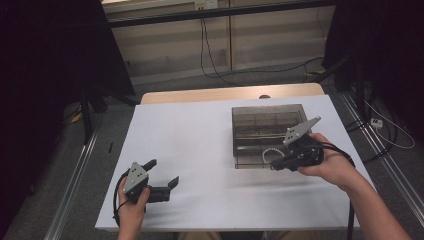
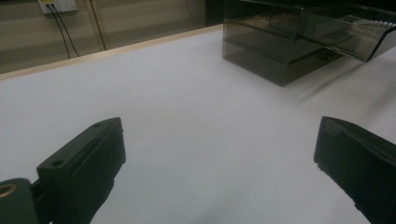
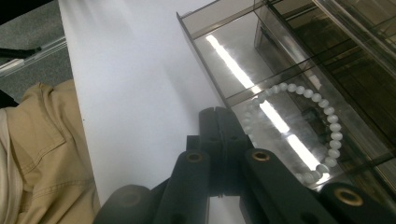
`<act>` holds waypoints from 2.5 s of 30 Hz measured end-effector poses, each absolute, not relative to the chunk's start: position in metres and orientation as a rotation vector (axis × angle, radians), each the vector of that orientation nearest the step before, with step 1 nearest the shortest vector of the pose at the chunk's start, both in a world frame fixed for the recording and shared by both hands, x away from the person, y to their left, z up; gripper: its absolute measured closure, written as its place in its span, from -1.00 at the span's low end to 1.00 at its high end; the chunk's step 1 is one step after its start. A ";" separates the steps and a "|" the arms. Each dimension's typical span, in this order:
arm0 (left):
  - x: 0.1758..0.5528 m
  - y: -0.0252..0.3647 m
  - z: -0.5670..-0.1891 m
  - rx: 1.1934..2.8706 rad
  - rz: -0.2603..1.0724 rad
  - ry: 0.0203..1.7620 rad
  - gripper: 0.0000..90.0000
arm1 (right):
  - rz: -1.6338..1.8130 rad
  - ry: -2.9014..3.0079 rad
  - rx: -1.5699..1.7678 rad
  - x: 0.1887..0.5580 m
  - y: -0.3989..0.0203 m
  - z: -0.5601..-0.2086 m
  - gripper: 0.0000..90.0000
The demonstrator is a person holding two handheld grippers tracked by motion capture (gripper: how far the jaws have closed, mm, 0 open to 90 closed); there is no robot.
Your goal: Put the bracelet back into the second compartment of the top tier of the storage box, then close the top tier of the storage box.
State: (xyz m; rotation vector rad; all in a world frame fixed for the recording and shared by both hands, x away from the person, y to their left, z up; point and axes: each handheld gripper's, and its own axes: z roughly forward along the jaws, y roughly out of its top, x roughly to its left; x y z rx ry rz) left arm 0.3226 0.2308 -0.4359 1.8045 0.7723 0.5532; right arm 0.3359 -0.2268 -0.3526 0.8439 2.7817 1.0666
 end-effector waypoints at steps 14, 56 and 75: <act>0.322 0.231 -0.436 1.805 0.555 0.774 -0.95 | 1.057 2.798 0.817 0.334 -0.223 -0.359 1.00; 0.322 0.233 -0.436 1.801 0.553 0.783 -0.95 | 1.037 2.806 0.802 0.338 -0.218 -0.373 1.00; 0.321 0.234 -0.437 1.801 0.558 0.787 -0.95 | 1.008 2.796 0.785 0.340 -0.216 -0.377 1.00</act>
